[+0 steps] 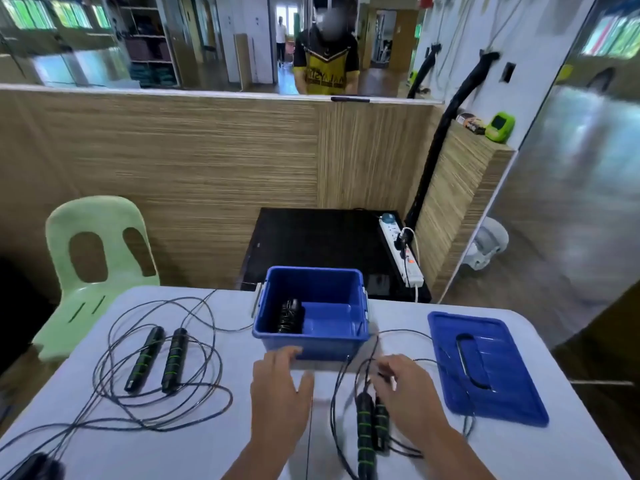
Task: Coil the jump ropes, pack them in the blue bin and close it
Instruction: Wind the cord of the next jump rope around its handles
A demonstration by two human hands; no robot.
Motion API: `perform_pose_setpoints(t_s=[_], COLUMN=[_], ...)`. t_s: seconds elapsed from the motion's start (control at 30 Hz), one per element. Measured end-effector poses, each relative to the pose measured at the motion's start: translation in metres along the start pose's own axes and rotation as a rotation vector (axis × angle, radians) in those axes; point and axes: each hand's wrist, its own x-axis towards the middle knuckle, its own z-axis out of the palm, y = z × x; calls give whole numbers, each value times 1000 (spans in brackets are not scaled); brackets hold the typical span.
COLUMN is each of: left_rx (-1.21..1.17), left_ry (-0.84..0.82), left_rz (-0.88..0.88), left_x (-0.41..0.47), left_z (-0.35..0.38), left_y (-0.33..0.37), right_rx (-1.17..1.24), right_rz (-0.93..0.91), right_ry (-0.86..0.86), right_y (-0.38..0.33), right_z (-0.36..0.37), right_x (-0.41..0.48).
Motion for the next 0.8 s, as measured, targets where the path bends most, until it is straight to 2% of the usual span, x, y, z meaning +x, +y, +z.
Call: perform_pose_setpoints(t_s=[0.23,0.47,0.57,0.73,0.8], left_rx=[-21,227,165,244,197], left_ry=[-281,-568,-623,-596,-592], left_rz=[73,59,13,34,11], left_x=[-39,-44,-48,-50,-51], left_z=[57,101,101,103,99], left_y=[22,20,23,23,27], right_rx=[-2,102,144,112,129], right_rz=[237,500,556,559,548], right_ry=[-39,-83,-105,-77,-76], right_y=[38,44,48,51,49], right_z=[19,44,57,62,60], right_x=[-24,-32,-36,-39,-41])
